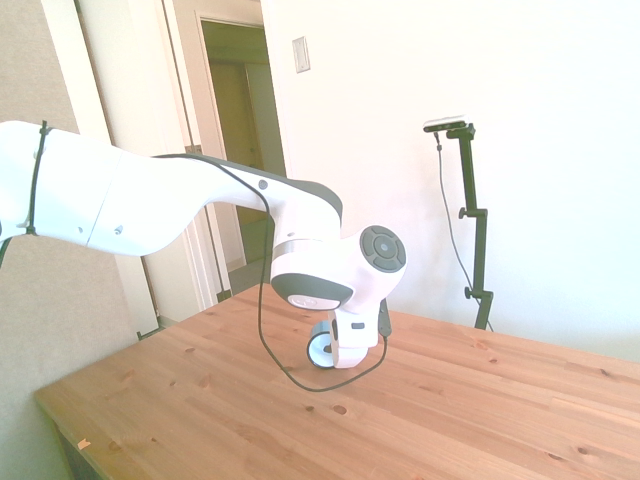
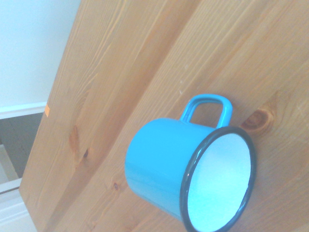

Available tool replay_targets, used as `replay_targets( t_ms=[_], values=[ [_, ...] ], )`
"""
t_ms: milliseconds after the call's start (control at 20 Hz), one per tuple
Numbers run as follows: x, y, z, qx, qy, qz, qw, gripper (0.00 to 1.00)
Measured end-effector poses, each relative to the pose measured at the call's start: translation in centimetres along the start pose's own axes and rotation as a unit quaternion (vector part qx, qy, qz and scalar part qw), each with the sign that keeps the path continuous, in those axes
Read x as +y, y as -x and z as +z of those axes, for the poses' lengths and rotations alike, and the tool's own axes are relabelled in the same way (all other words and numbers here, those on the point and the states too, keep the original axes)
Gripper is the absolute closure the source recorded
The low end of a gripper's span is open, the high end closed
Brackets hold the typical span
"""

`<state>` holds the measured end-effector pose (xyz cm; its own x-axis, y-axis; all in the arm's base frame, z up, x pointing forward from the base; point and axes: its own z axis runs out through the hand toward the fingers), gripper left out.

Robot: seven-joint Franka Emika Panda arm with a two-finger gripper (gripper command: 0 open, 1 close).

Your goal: Flip the mug upright

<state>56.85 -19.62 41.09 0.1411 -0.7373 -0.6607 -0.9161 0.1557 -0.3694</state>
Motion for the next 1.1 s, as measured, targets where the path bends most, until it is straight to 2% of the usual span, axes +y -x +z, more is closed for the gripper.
replay_targets(
  t_ms=[550,850,1100],
  values=[
    [-0.6,-1.3,-1.3,-0.071,0.014,0.025,0.997,0.0],
    [-0.6,-1.5,-1.1,-0.079,0.02,0.031,0.9962,0.0],
    [-1.2,-1.9,0.1,-0.095,-0.012,0.057,0.9938,0.0]
  ],
)
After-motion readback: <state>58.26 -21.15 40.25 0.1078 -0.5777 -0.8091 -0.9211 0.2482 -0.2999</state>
